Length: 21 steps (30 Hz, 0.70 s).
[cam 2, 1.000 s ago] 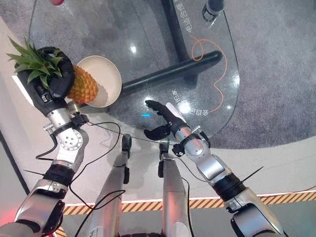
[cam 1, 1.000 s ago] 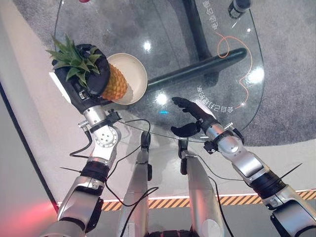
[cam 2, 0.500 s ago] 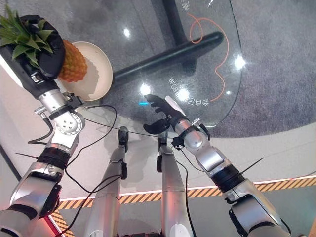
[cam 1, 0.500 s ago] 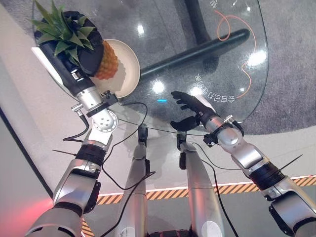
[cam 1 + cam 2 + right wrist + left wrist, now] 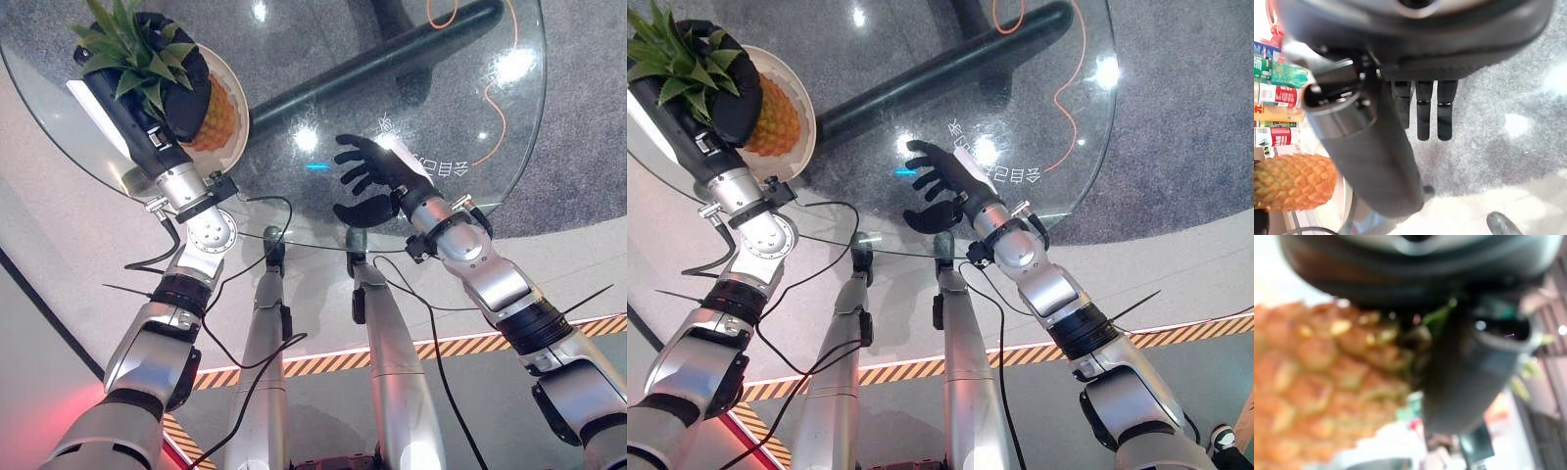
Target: Pick up the fruit to the plate
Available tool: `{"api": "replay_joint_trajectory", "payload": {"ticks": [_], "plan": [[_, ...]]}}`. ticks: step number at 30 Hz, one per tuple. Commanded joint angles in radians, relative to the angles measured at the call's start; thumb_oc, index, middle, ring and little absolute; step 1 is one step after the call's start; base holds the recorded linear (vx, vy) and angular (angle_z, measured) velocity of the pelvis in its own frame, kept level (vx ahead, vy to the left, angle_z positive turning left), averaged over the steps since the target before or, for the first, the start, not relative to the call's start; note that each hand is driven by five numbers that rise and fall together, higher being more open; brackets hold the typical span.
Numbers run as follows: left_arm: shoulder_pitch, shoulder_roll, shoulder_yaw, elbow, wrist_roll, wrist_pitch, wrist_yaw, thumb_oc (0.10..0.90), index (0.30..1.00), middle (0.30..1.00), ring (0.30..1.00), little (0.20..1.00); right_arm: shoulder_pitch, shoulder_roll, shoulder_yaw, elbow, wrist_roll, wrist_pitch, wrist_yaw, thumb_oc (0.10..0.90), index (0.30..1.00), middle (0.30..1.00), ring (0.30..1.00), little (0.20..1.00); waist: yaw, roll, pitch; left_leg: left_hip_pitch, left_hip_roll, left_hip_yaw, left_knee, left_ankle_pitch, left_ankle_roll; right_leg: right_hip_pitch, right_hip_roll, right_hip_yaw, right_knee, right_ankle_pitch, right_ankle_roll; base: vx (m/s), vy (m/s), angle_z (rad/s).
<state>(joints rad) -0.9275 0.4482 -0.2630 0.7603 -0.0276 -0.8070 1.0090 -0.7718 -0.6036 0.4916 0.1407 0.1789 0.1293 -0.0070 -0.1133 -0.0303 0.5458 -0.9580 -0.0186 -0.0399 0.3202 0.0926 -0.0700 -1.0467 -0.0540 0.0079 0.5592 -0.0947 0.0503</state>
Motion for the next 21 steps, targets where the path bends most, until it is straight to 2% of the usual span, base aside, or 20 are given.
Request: {"api": "replay_joint_trajectory", "payload": {"ticks": [1,10,21], "plan": [[-0.084,0.038,0.032,-0.031,0.093,-0.082,0.067,0.1,0.3,0.3,0.3,0.2,0.044,0.019,0.041,-0.024,0.012,-0.009,0.006,0.8,0.9,0.9,0.9,0.9,0.015,-0.011,-0.026,-0.022,-0.082,0.089,0.157,-0.151,0.025,-0.011,0.08,-0.002,-0.108,0.13,0.035,0.0,0.0,0.0],[-0.103,0.052,0.018,0.0,0.122,-0.057,0.121,0.1,0.3,0.3,0.3,0.2,0.042,0.015,0.045,-0.013,0.015,-0.034,0.003,0.8,0.9,0.9,0.9,0.9,0.009,-0.013,-0.026,-0.05,-0.085,0.085,0.167,-0.146,0.022,-0.039,0.083,-0.001,-0.1,0.14,0.035,0.0,0.0,0.0],[-0.115,0.068,0.008,0.014,0.209,-0.012,0.192,0.1,0.3,0.3,0.3,0.2,0.047,0.009,0.043,-0.024,0.012,-0.033,0.002,0.8,0.9,0.9,0.9,0.9,0.008,-0.013,-0.026,-0.057,-0.084,0.083,0.166,-0.14,0.018,-0.047,0.081,-0.004,-0.1,0.146,0.033,0.0,0.0,0.0]]}}
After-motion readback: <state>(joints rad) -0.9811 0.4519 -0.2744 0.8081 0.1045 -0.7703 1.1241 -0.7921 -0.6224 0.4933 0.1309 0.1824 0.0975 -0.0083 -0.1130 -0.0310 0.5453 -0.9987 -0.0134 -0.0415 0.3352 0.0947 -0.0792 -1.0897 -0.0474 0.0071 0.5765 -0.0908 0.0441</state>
